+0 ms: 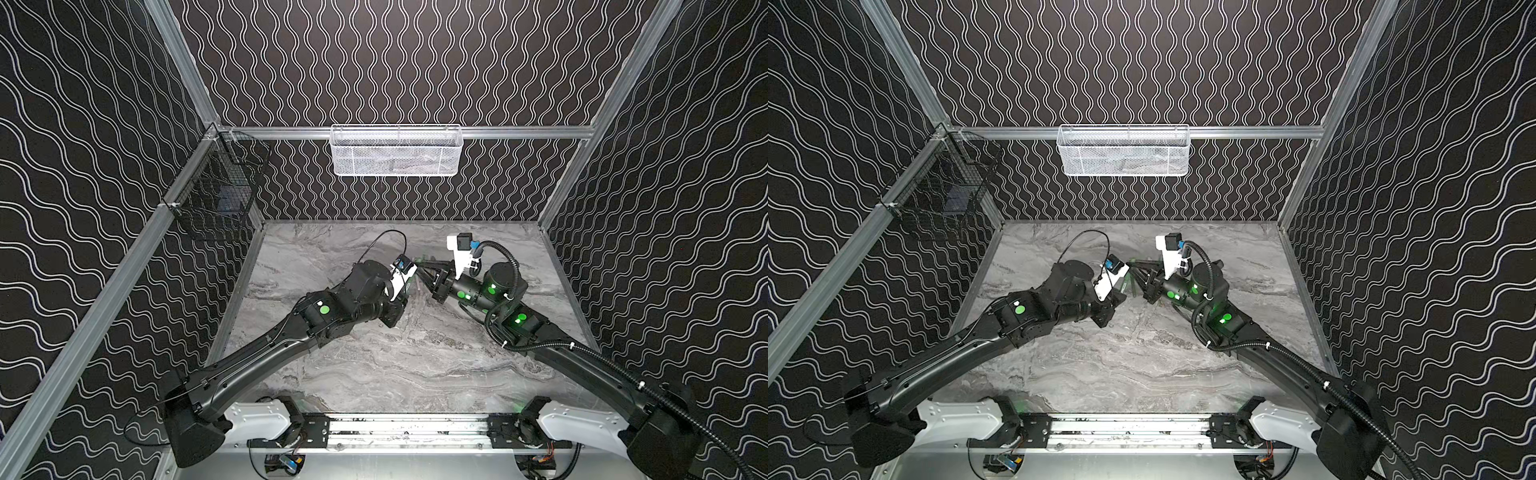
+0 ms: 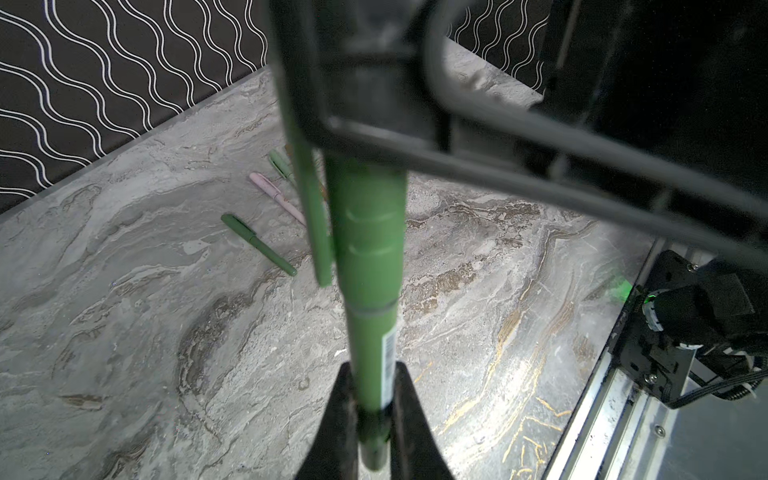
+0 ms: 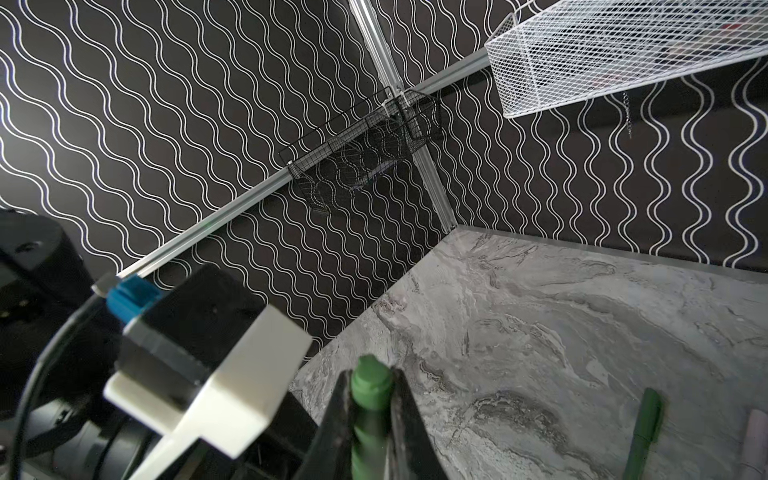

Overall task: Insert the pens into the pen caps
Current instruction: 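Lower the green cap onto the pen nib with the right gripper, then press the cap down onto the pen with the right gripper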

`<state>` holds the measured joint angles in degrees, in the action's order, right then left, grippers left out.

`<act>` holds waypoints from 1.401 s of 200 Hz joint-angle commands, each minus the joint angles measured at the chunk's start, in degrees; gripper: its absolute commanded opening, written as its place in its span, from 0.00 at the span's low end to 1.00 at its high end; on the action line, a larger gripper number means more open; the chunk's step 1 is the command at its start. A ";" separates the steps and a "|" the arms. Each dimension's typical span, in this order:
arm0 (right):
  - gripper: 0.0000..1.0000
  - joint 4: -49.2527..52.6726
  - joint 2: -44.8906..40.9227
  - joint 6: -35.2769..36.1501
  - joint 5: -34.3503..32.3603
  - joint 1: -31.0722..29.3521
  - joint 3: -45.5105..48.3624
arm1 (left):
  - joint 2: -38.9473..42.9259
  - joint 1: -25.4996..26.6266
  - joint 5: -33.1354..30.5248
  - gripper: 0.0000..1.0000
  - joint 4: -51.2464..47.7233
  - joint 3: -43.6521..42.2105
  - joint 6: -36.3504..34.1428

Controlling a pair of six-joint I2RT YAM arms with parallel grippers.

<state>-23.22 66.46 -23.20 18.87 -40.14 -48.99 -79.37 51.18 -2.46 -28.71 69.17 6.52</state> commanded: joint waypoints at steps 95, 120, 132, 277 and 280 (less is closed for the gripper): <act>0.21 15.36 -4.33 2.57 3.53 -1.03 -0.06 | 1.23 -0.20 3.23 0.00 49.92 -3.17 0.59; 0.27 17.20 -5.68 3.42 3.18 -1.01 -1.53 | 1.56 -0.29 2.51 0.00 48.19 -3.64 0.52; 0.28 17.93 -6.59 3.75 3.31 -1.06 -1.86 | 1.74 -0.29 2.51 0.00 47.95 -4.21 0.50; 0.26 30.06 -10.62 15.86 -5.43 -0.66 -16.05 | 2.91 -0.74 4.28 0.00 43.54 -6.96 -0.20; 0.26 30.14 -10.62 15.93 -5.31 -0.64 -16.39 | 2.74 -0.80 4.47 0.00 43.30 -6.94 -0.27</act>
<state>5.30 56.99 -9.78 15.25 -40.82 -63.81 -76.51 50.63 1.10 14.31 62.37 6.50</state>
